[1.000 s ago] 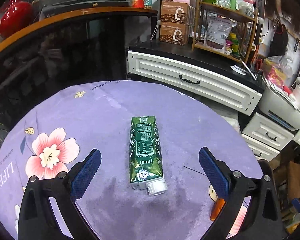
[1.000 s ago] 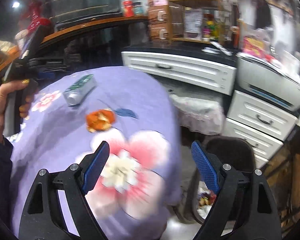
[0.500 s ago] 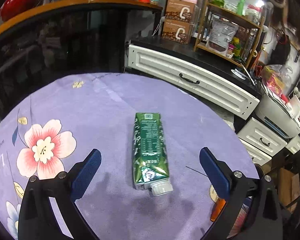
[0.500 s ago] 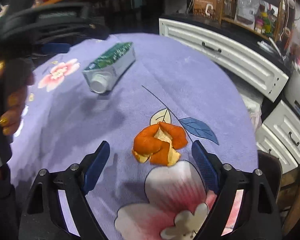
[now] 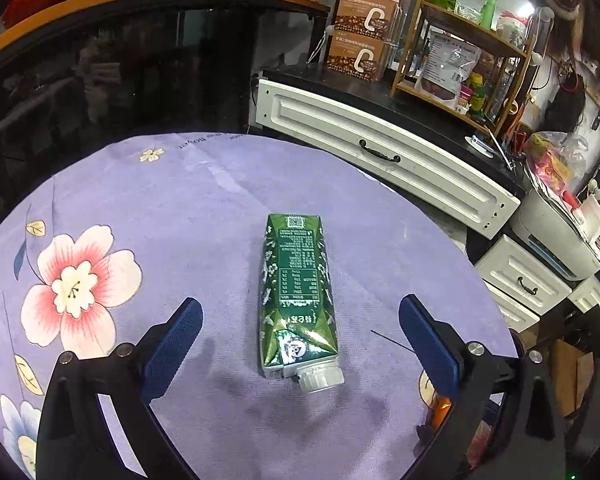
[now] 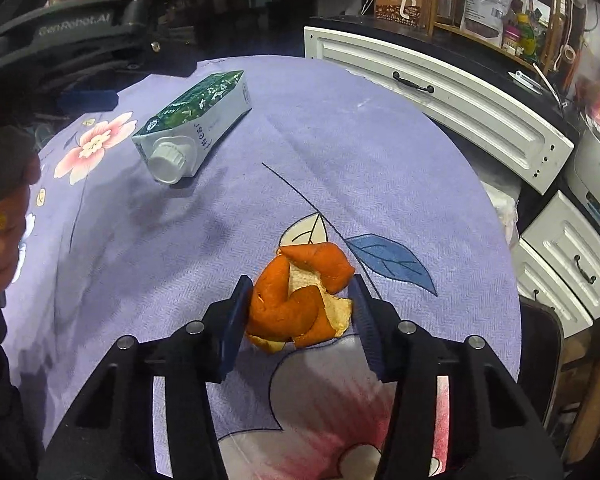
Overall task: Collect trash
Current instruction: 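Grasp the orange peel with the right tool while the left tool grasps the green carton, then carry the orange peel and green carton to the bin, releasing the peel from the right tool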
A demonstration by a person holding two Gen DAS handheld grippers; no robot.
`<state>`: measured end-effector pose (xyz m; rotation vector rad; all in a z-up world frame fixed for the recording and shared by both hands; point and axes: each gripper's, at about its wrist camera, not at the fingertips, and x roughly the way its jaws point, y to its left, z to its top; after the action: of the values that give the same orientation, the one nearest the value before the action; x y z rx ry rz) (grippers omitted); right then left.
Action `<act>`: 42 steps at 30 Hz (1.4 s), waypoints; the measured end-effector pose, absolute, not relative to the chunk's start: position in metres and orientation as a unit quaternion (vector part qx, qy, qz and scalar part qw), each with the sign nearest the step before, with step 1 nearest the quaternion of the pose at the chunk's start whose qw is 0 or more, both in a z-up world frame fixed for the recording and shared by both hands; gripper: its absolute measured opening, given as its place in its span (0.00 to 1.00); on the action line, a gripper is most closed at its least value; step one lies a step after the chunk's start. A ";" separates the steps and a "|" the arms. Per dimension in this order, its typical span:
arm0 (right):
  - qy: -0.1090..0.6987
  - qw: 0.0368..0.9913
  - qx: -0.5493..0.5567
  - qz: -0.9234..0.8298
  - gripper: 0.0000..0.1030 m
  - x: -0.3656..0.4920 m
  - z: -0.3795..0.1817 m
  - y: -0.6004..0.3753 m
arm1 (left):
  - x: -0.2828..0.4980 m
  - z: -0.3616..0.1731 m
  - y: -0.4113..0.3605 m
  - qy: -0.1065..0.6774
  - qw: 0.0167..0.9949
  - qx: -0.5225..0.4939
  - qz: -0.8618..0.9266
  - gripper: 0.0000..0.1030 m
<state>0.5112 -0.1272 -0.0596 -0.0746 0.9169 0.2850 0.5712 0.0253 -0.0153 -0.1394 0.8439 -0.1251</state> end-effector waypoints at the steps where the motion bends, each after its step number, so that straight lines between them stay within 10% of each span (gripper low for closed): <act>1: 0.440 0.887 -0.036 0.139 0.48 0.510 -0.059 -0.128 | 0.573 -0.015 0.024 0.410 0.908 -0.065 -0.061 0.94; 9: 0.438 0.887 -0.033 0.142 0.47 0.503 -0.057 -0.134 | 0.597 -0.033 0.002 0.440 0.897 -0.003 -0.046 0.92; 25: 0.432 0.890 -0.039 0.144 0.47 0.498 -0.055 -0.131 | 0.615 -0.070 0.013 0.484 0.873 -0.045 -0.039 0.48; 42: 0.413 0.899 -0.029 0.144 0.45 0.482 -0.046 -0.142 | 0.597 -0.046 0.005 0.440 0.893 -0.068 -0.064 0.47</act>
<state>0.4824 -0.1420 -0.0456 -0.0607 0.8542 0.2978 0.5971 0.0049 -0.0464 -0.1414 0.9117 -0.1328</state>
